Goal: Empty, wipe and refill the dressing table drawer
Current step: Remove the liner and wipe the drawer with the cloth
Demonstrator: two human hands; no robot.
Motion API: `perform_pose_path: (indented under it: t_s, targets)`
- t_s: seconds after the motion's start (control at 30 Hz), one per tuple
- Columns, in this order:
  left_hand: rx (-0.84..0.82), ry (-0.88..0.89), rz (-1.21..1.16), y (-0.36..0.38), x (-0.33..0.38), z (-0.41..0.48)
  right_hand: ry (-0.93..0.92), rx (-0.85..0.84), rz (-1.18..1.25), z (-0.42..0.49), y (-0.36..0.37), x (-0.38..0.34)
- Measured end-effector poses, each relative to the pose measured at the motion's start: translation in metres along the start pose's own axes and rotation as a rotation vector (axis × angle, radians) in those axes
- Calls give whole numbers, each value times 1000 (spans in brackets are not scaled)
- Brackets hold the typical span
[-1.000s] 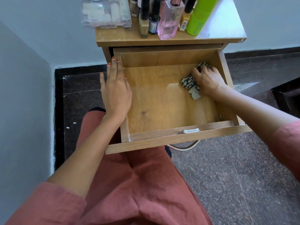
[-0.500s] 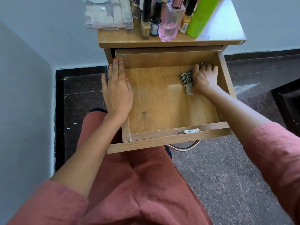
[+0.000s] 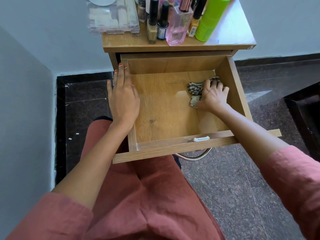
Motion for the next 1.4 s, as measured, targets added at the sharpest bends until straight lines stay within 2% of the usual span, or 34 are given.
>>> perform_pose_path:
  t_s: [0.13, 0.3, 0.67, 0.87, 1.1, 1.4]
  targets:
    - [3, 1, -5, -1, 1, 0, 35, -78, 100, 11, -3, -1]
    - [6, 5, -21, -1, 2, 0, 57, -98, 197, 21, -11, -3]
    - [4, 19, 27, -1, 2, 0, 147, -154, 114, 30, -21, -5]
    - [9, 11, 18, -2, 3, 0, 189, -154, 254, 26, -26, -1]
    - [12, 8, 22, -2, 3, 0, 119, -166, 427, 9, -21, 0]
    - [13, 5, 0, -2, 2, 0, 112, -172, 329, 1, -19, -2]
Point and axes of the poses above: each hand's wrist, its own z-axis towards the middle knuckle, its own y-axis out of the palm, x = y × z, the point moved 9 cm from there along z, towards the middle knuckle, and after that the axes turned 5 degrees about y, right-handed, at the moved point
